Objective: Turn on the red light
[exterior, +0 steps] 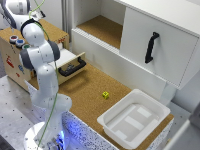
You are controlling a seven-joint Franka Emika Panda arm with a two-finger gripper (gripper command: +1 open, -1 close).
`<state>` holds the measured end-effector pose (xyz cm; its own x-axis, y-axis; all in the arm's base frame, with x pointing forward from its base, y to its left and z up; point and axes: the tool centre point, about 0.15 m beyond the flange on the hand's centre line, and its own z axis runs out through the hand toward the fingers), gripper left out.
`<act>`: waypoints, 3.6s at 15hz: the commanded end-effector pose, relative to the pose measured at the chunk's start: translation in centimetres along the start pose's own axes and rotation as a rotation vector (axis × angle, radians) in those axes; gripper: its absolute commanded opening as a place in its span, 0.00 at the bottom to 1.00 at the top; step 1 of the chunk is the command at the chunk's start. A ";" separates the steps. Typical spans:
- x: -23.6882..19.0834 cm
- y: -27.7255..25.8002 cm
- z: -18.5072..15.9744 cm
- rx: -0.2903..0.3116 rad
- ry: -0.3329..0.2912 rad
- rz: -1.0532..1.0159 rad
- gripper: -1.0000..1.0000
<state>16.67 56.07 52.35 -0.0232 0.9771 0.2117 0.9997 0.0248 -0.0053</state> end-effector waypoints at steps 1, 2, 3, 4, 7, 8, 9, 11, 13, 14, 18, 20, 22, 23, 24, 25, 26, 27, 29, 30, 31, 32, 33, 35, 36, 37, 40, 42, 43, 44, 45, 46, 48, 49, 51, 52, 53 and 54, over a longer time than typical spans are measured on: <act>2.8 -0.6 0.9 0.017 -0.169 -0.007 0.00; 2.7 -0.5 1.1 0.019 -0.170 0.002 0.00; 2.7 -0.4 1.2 0.019 -0.164 0.014 0.00; 2.7 -0.3 1.4 0.020 -0.164 0.019 0.00; 3.2 -0.2 2.1 0.012 -0.165 0.026 0.00; 3.4 -0.2 2.5 0.007 -0.166 0.032 0.00; 3.5 -0.1 2.9 0.009 -0.170 0.035 0.00; 3.9 -0.2 3.4 0.012 -0.167 0.028 0.00; 4.4 -0.4 3.9 0.017 -0.161 0.013 0.00; 4.6 -0.6 4.3 0.027 -0.163 0.005 0.00; 5.0 -0.7 5.9 0.056 -0.164 -0.001 0.00; 5.4 -0.3 7.2 0.064 -0.166 -0.004 0.00; 5.3 0.3 9.3 0.073 -0.191 0.010 0.00; 5.1 0.7 9.8 0.072 -0.182 0.024 0.00; 5.0 1.0 9.7 0.043 -0.187 0.032 0.00; 4.7 1.2 9.2 0.045 -0.174 0.039 0.00; 4.4 1.3 8.2 0.028 -0.175 0.045 0.00; 4.1 1.3 6.3 -0.007 -0.168 0.043 0.00; 3.5 1.0 1.9 -0.048 -0.144 0.036 0.00; 3.4 0.8 -0.2 -0.070 -0.130 0.032 0.00; 3.2 0.6 -1.6 -0.066 -0.114 0.027 0.00; 3.0 0.3 -2.4 -0.056 -0.093 0.017 0.00; 2.8 0.4 -1.7 -0.035 -0.092 0.030 0.00; 2.5 0.1 -0.1 -0.020 -0.123 0.031 0.00; 2.4 0.0 0.3 -0.012 -0.128 0.037 0.00; 2.3 0.0 0.6 -0.009 -0.133 0.050 0.00; 1.8 0.4 0.8 -0.014 -0.137 0.096 1.00; 1.7 0.4 0.9 -0.009 -0.135 0.113 1.00; 1.6 0.3 0.9 -0.005 -0.128 0.122 1.00; 1.5 0.3 1.0 -0.006 -0.132 0.133 1.00; 1.3 0.4 0.9 -0.008 -0.131 0.148 1.00; 0.9 0.7 0.9 -0.016 -0.131 0.175 1.00; 0.0 1.4 0.4 0.000 -0.086 0.278 1.00; -0.7 1.7 0.2 -0.021 -0.087 0.319 1.00; -1.9 1.9 -0.2 -0.054 -0.074 0.389 1.00; -2.6 2.0 -0.2 -0.059 -0.070 0.425 1.00; -3.4 2.2 -0.1 -0.065 -0.071 0.458 1.00; -4.3 2.3 -0.2 -0.075 -0.064 0.493 1.00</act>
<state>18.45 55.55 51.64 0.3314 0.9375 0.1058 0.9434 -0.3311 -0.0212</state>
